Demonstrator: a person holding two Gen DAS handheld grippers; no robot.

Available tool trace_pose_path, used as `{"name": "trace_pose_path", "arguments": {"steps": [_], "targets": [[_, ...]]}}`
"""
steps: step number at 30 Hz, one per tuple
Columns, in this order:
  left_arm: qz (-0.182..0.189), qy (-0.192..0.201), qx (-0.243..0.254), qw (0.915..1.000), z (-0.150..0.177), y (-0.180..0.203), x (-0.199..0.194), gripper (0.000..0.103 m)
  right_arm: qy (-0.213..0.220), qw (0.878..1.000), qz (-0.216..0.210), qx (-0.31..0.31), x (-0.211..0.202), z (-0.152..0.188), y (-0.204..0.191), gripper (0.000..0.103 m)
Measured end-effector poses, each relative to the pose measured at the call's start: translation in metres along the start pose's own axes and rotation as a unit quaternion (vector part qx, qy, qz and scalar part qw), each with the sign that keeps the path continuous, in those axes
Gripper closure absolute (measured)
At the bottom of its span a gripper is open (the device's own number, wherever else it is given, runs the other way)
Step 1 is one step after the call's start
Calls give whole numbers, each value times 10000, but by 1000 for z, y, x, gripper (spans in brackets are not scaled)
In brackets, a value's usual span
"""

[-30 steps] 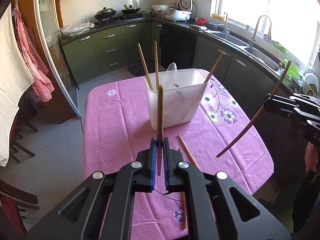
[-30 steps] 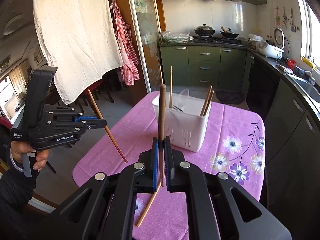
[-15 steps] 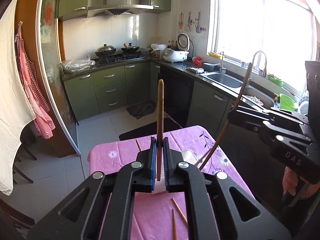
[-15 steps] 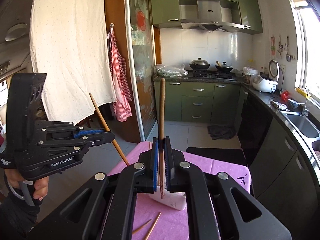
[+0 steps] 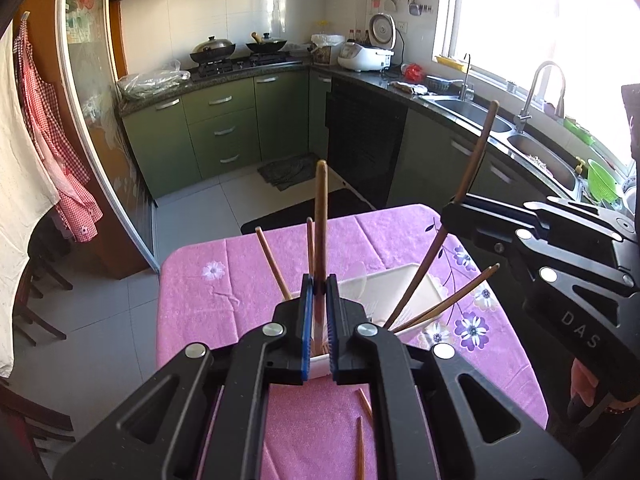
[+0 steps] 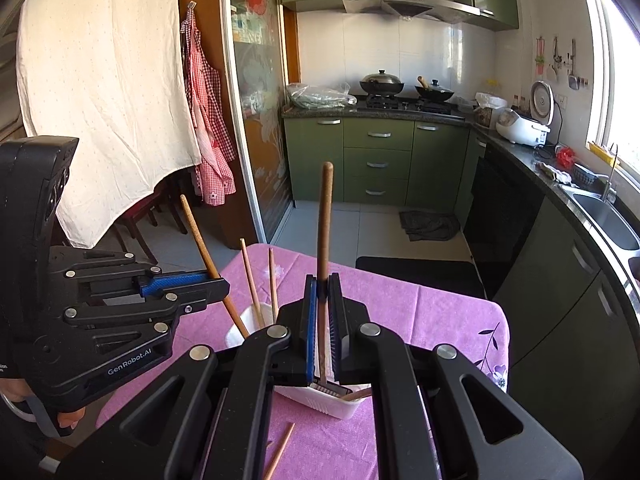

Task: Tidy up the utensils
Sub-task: 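Lower both chopsticks into the white holder and open both tools, then grasp a chopstick with the left tool while the right tool approaches the last chopstick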

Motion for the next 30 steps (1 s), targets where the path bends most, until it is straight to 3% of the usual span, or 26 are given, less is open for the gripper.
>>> {"name": "trace_pose_path", "arguments": {"steps": [6, 13, 17, 19, 23, 27, 30], "targets": [[-32, -36, 23, 10000, 7, -1, -2, 97, 53, 10000, -71, -43, -8, 3, -7, 96], [93, 210, 18, 9997, 15, 2, -41, 91, 571, 9980, -217, -146, -85, 12, -29, 96], [193, 197, 80, 9996, 40, 9, -56, 85, 686, 9971, -291, -183, -123, 48, -42, 89], [222, 37, 94, 9997, 65, 12, -54, 78, 594, 9977, -287, -123, -131, 77, -43, 83], [284, -613, 78, 9977, 128, 12, -29, 78, 18, 9999, -112, 117, -118, 153, -34, 80], [247, -1349, 14, 9905, 188, 10, 11, 78, -667, 9967, 221, 397, -85, 222, -16, 76], [148, -1801, 9, 9835, 219, 9, 38, 78, -950, 9932, 137, 658, -66, 255, -8, 76]]}}
Point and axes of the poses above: each gripper's, at about its wrist camera, not at the fingertips, and x roughly the way its jaws point, y to its right, z to its underside, the point moved 9 cm from there along x, roughly the way its jaws point, and after that the axes turned 8 degrees about -x, right-handed, at the moved point
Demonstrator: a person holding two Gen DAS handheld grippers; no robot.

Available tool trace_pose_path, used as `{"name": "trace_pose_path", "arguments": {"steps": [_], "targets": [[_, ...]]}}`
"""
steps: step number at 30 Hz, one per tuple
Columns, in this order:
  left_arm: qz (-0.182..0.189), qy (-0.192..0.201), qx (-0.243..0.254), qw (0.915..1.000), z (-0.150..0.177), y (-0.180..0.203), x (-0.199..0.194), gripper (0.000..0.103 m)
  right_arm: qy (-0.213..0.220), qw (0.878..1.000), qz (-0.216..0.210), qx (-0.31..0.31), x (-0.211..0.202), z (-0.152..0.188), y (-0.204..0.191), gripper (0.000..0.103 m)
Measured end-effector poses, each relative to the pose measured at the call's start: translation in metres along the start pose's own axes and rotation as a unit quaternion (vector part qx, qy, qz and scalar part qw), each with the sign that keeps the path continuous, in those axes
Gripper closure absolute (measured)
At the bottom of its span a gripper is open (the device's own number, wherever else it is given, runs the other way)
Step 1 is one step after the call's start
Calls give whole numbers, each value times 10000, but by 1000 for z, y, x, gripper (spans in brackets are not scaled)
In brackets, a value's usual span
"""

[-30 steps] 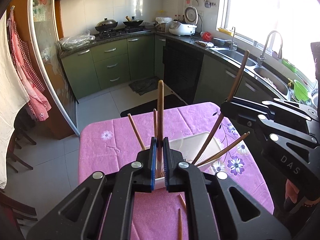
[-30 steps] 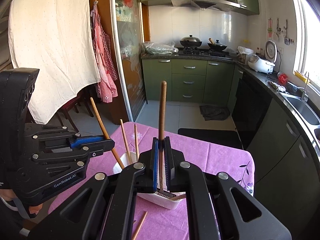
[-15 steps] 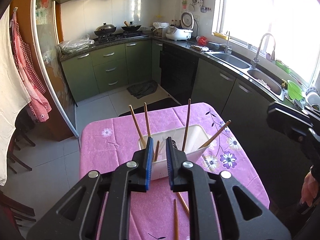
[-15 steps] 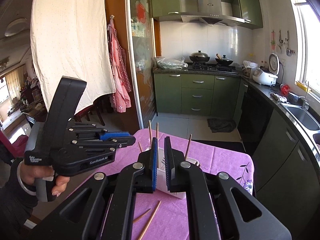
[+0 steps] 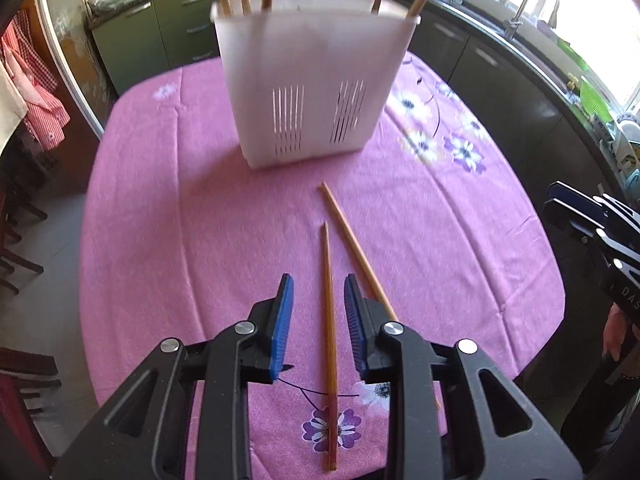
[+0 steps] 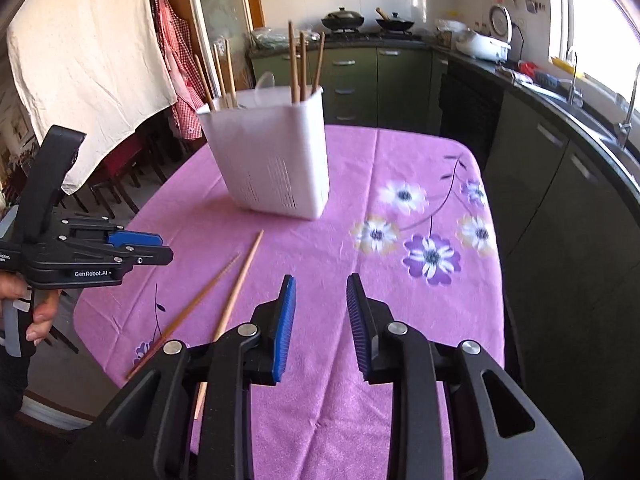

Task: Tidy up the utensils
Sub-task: 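Grasp a chopstick with the left tool while the right tool approaches the last chopstick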

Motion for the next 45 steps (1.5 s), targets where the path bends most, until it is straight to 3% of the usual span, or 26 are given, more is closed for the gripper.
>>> {"name": "trace_pose_path", "arguments": {"steps": [4, 18, 27, 29, 33, 37, 45], "targets": [[-114, -321, 104, 9994, 12, 9, 31, 78, -166, 9996, -138, 186, 17, 25, 6, 76], [-275, -599, 145, 9977, 11, 19, 65, 78, -368, 9974, -451, 418, 42, 29, 11, 74], [-400, -515, 254, 9975, 13, 16, 63, 79, -423, 9956, -622, 552, 48, 31, 8, 74], [-408, -495, 242, 9976, 14, 15, 63, 82, -422, 9954, -640, 575, 48, 33, 7, 74], [-350, -463, 171, 9982, 14, 9, 62, 97, -391, 9947, -694, 651, 45, 35, 6, 74], [-283, -456, 67, 9985, 12, 4, 60, 97, -357, 9945, -708, 685, 41, 35, 5, 74], [-216, 266, -93, 9994, -20, -10, -5, 97, -300, 9948, -661, 711, 37, 32, 9, 72]]}}
Point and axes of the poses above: each gripper's, at about its wrist camera, not at the fingertips, and x roughly the way its jaws point, y to its right, z to its underside, the point moved 9 cm from there along x, roughly the way its jaws point, and after that the axes turned 8 degrees about -x, right-handed, at the moved point
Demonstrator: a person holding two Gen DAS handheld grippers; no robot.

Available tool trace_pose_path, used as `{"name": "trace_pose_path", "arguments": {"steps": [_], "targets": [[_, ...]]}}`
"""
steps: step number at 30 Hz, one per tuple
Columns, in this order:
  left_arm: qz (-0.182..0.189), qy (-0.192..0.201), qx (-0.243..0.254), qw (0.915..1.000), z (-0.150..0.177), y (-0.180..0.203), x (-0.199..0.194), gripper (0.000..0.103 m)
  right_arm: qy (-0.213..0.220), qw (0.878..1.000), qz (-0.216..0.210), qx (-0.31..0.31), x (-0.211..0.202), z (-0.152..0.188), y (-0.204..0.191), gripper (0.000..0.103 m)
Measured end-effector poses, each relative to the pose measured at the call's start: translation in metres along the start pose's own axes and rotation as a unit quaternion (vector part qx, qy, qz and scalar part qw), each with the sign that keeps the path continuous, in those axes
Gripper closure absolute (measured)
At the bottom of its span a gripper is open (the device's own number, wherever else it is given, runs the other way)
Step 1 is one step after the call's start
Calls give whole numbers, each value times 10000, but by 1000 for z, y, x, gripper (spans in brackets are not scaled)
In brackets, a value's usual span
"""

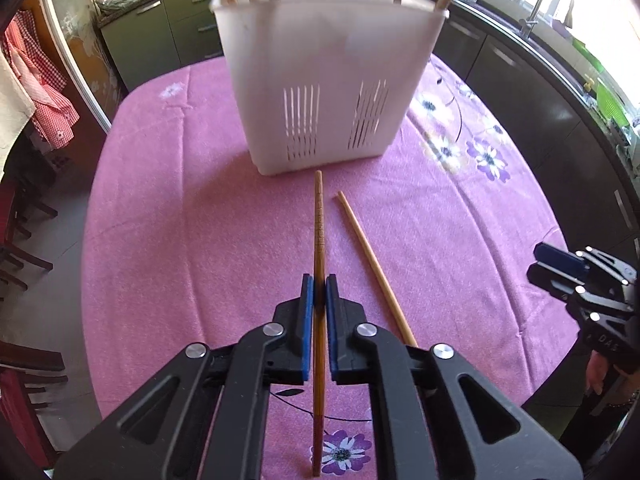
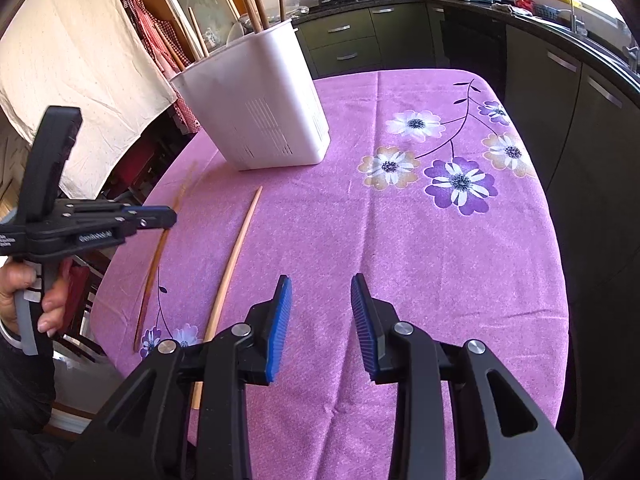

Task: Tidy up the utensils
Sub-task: 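Grasp a chopstick with the left tool while the right tool approaches the last chopstick, then grasp the last wooden chopstick with the right tool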

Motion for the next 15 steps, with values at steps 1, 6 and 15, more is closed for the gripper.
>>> {"name": "trace_pose_path", "arguments": {"steps": [1, 6, 15], "targets": [[16, 124, -15, 9999, -4, -1, -11, 97, -3, 10000, 0, 4, 0, 0, 0, 71], [65, 678, -79, 9976, -23, -5, -59, 97, -6, 10000, -16, -35, 1, -1, -2, 71], [-12, 1025, -71, 9947, -20, -12, -84, 97, -347, 9988, -110, -316, 15, -6, -16, 70]]}}
Point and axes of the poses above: each gripper's, at about its wrist camera, not at the fingertips, and x roughly the way its jaws point, y to its right, z to its underside, the point moved 9 cm from there along x, roughly the way its jaws point, and after that the axes turned 8 degrees about -x, right-handed, at the moved point
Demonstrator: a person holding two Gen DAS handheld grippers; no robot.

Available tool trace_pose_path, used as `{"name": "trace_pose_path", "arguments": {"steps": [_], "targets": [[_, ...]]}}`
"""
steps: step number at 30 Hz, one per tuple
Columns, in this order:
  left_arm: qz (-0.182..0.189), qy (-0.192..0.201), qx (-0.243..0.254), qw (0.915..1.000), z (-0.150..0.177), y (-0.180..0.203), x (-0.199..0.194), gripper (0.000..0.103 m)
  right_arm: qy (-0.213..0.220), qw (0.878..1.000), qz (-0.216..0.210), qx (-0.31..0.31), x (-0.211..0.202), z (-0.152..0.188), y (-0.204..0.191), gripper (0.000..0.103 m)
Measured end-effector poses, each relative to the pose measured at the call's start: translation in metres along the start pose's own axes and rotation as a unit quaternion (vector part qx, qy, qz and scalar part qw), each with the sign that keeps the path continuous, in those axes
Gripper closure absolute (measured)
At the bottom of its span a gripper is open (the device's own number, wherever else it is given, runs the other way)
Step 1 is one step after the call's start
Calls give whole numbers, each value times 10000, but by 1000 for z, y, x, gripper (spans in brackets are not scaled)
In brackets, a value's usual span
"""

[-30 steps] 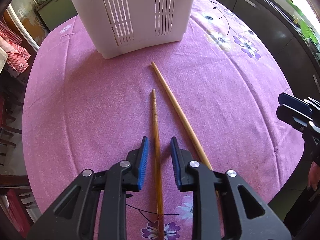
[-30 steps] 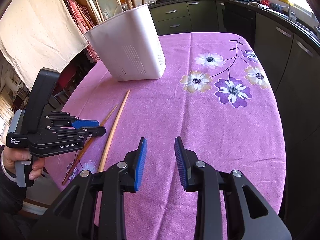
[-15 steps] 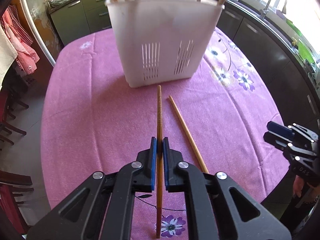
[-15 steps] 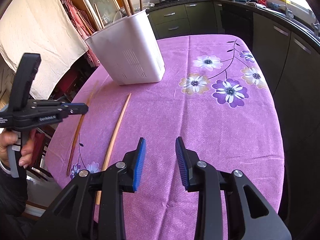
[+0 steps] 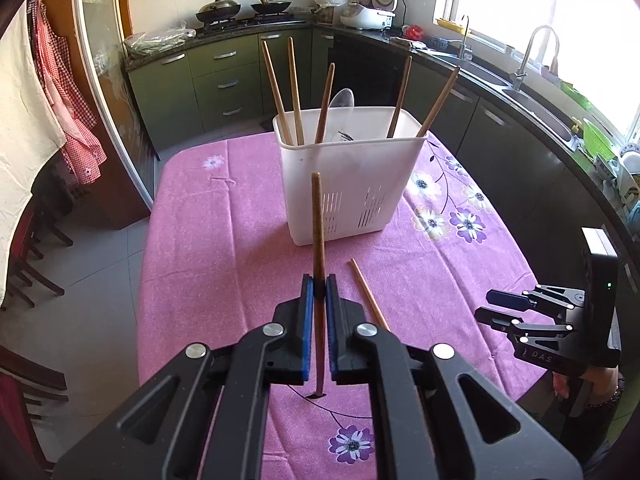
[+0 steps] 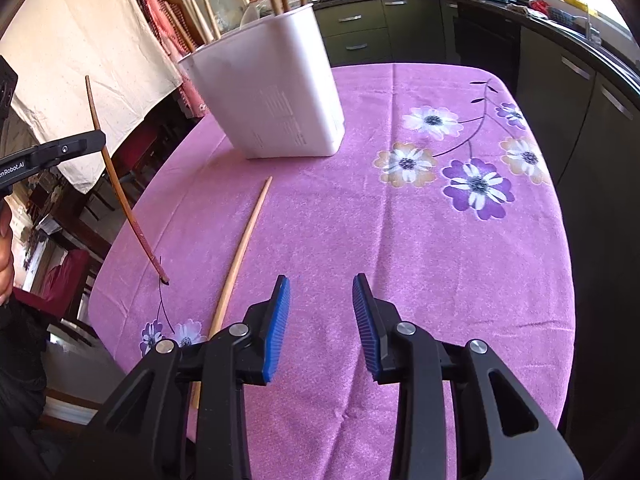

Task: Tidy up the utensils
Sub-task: 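Grasp the last wooden chopstick with the right tool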

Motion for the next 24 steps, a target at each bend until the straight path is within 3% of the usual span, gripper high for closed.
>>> {"name": "trace_pose_path", "arguments": {"steps": [10, 19, 24], "targets": [[-18, 269, 0, 9996, 10, -11, -16, 97, -1058, 9910, -33, -820, 59, -47, -50, 70], [87, 339, 35, 9994, 14, -16, -21, 97, -1729, 9785, 486, -1018, 118, -62, -69, 70], [134, 364, 34, 9992, 15, -19, -21, 97, -1889, 9762, 551, -909, 132, -65, -70, 69]]}}
Point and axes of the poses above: each gripper's, at about its wrist camera, not at the fingertips, and x roughly the way its jaws point, y to its right, z to its underside, the point moved 9 cm from there along x, roughly the way its jaws point, and after that the axes turned 8 degrees about -x, right-handed, at the moved point
